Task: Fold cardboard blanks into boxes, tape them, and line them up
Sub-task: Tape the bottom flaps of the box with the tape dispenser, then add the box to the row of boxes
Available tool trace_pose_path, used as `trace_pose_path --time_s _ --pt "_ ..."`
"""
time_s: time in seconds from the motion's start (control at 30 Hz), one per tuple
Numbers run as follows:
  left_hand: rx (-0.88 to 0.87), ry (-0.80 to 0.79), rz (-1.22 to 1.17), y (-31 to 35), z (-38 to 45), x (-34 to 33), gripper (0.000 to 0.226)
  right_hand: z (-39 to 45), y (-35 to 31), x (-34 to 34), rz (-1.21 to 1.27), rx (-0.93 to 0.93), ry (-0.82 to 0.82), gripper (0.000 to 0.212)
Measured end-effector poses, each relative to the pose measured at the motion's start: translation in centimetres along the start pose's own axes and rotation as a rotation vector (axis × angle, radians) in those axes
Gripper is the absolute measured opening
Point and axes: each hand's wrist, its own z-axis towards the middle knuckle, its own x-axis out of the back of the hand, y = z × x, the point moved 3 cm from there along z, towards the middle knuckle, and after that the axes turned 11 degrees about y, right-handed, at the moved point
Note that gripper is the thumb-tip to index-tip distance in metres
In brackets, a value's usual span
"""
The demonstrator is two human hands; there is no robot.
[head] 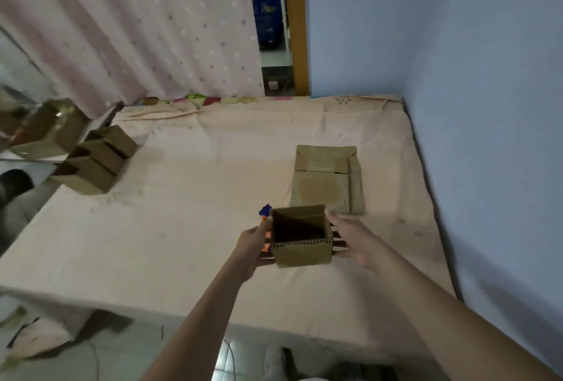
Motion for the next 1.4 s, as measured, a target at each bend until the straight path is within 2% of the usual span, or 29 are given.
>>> trace_pose_path --time_s 0.3,0.37,0.47,0.57,0.7,0.8,0.97,1.03,1.23,1.33,1.4 --pt "-0.036 0.149 -0.08 -1.3 -3.0 7.9 0.046 -3.4 0.1 -8.1 -0.024 0.021 -0.034 0.05" --pt "-0.057 0.149 -0.072 -1.4 -3.0 9.4 0.048 -4.0 0.3 -9.9 -0.043 0.023 -0.035 0.063" --pt "-0.091 0.158 -0.094 -1.8 -2.5 12.6 0.049 -2.6 1.5 -13.2 -0.035 0.042 -0.004 0.097" --pt "-0.109 0.167 -0.117 -1.9 -1.9 16.5 0.046 -1.9 2.0 -17.3 0.01 0.083 -0.015 0.093" --pt "-0.09 0.166 -0.145 -2.9 -0.7 23.3 0.044 -4.7 0.9 -23.9 0.02 0.036 0.025 0.085" --pt "-0.109 0.169 -0.169 -2.7 0.3 28.3 0.043 -5.7 0.2 -28.8 -0.027 0.04 0.048 0.095" --pt "-0.099 0.195 -0.195 -3.1 0.9 34.7 0.046 -8.0 -1.2 -36.1 -0.009 0.038 -0.03 0.065" --pt "-0.106 0.218 -0.216 -2.5 1.3 37.0 0.045 -8.1 -2.2 -38.4 0.001 0.062 -0.041 0.06" --pt "-0.118 0.306 -0.272 -0.9 3.0 42.4 0.041 -6.9 -4.1 -44.8 0.023 0.109 -0.077 0.068" --pt "-0.113 0.304 -0.264 -0.6 4.2 44.5 0.041 -6.0 -4.7 -47.3 0.039 0.104 -0.071 0.088" --pt "-0.12 0.298 -0.259 0.1 5.5 46.0 0.041 -4.9 -5.1 -49.1 0.062 0.1 -0.078 0.092"
